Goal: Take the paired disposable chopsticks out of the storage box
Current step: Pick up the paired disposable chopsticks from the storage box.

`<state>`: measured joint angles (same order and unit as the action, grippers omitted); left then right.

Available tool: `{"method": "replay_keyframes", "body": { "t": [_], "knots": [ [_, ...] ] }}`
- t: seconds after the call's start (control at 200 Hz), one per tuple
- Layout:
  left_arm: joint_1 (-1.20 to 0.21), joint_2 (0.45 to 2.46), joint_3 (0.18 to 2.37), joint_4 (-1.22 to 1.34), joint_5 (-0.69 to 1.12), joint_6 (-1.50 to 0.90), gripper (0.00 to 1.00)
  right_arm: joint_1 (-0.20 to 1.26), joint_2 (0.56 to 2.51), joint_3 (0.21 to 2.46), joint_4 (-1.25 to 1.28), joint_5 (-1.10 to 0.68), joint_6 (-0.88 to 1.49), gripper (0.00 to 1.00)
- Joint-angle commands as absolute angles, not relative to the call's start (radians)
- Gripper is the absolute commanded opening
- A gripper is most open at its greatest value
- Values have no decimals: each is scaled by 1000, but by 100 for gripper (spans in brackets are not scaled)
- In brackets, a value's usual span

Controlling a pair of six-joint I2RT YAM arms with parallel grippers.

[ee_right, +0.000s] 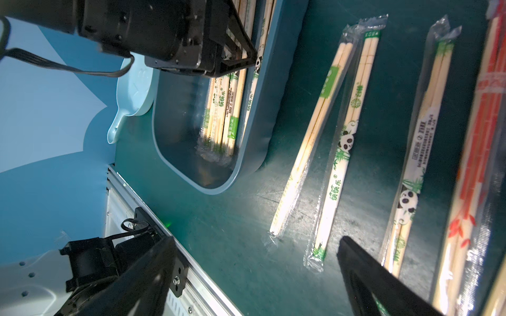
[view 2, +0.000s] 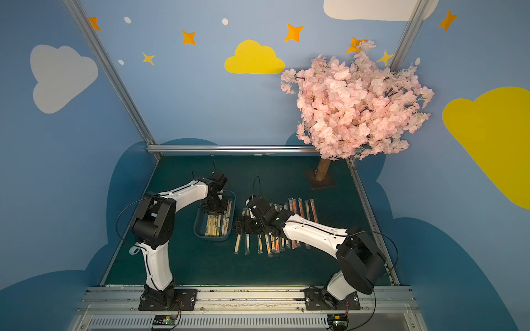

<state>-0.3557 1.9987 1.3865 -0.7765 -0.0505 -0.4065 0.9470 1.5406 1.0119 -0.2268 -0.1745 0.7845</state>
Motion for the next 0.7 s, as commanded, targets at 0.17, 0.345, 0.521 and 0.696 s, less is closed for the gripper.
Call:
{"method": "replay_keyframes", "body": {
  "t": [0.17,0.345,0.521,0.696],
  "knots": [
    [-360,2036,1388,-809,-71,-385,14,949,1545,1036,-254,-160,784,95],
    [-357,1994,1403,-814,-59,-390,7,948,1545,1037,-255,-160,782,95],
    [-343,1947,1441,-843,-57,-385,6,948,1549,1044,-257,-162,778,95],
    [-330,1904,1478,-869,-51,-372,4,949,1558,1055,-263,-169,773,95]
  ]
}}
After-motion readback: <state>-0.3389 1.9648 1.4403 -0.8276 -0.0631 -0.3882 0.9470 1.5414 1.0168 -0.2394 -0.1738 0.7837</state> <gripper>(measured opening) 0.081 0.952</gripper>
